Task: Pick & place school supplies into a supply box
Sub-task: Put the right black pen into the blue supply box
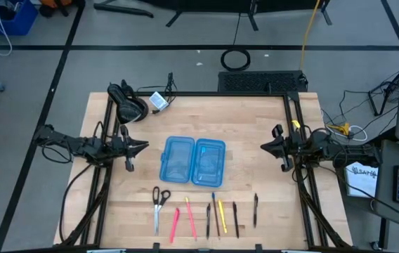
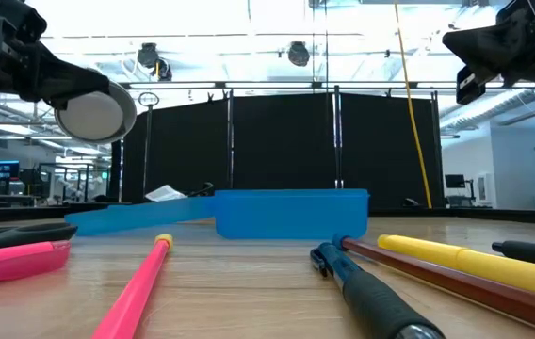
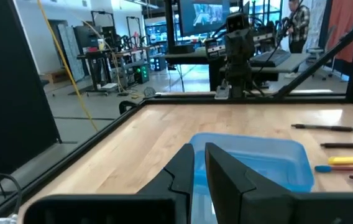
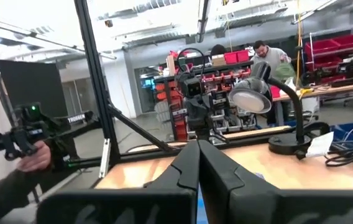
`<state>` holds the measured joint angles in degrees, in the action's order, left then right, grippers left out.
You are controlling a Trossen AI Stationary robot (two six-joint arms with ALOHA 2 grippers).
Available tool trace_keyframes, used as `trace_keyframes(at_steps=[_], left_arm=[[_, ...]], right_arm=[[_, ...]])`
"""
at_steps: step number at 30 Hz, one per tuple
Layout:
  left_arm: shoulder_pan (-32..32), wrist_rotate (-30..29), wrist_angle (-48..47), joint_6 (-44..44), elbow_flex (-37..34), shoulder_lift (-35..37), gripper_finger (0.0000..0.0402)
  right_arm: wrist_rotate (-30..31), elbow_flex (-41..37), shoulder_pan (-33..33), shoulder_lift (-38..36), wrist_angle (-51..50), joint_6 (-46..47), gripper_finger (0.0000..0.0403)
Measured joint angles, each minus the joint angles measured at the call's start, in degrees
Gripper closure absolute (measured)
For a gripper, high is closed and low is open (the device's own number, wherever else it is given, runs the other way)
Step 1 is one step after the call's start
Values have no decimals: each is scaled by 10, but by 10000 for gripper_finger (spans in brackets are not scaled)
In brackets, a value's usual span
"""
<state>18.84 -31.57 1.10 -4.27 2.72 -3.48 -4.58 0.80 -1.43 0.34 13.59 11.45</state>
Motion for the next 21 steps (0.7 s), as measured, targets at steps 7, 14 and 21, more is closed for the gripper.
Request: trace_keyframes(at_steps=[7,14,21], left_arm=[[0,0,65,-69,0,0,355],[0,-5,153,-158,0,0,355],[0,-5,114,-161,0,0,355]], right_arm=[[73,21,0,10,79,-14,403],[182,88,48,142,26,22,389],[286,287,129,363,-83,51,337]])
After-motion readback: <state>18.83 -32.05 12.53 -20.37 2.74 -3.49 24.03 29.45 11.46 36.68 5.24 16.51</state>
